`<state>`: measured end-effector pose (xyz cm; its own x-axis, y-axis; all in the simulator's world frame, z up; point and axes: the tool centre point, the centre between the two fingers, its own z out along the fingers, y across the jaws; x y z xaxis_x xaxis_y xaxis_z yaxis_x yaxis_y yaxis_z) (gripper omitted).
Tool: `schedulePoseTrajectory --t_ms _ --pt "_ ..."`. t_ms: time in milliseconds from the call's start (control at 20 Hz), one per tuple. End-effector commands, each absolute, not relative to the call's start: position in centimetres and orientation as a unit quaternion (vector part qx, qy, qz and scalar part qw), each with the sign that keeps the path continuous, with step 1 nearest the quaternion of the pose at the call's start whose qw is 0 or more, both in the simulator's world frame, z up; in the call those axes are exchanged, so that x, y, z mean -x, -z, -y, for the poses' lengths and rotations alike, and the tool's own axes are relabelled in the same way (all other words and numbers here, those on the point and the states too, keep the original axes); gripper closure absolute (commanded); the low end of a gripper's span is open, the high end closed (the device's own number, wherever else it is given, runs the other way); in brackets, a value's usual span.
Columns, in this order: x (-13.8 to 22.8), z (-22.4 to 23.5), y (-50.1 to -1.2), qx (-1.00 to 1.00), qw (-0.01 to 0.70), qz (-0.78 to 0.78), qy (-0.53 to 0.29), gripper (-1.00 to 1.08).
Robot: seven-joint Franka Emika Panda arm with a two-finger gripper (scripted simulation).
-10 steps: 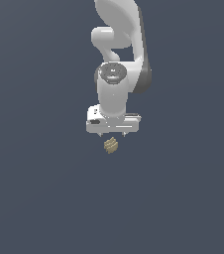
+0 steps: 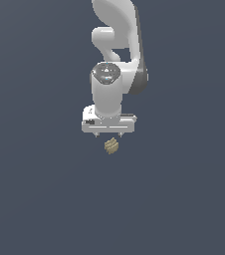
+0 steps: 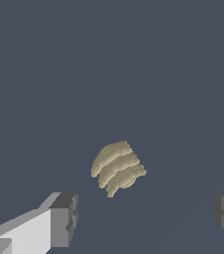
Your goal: Pick up the object and move it to a goal position.
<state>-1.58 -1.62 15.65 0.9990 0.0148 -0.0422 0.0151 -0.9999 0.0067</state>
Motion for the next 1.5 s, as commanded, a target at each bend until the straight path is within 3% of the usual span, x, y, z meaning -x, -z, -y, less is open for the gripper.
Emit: schedulePoseTrajectory --t_ms 0,700,1450 --pt "1.6 2.2 -15.6 -1.0 0.004 -0.008 0.021 -0.92" --pt "1.7 2.0 -14.9 -0.999 0.004 -0.041 0.019 -0.92" --pt "2.5 1.2 -11.0 -0.977 0.002 -0.214 0.008 -0.92"
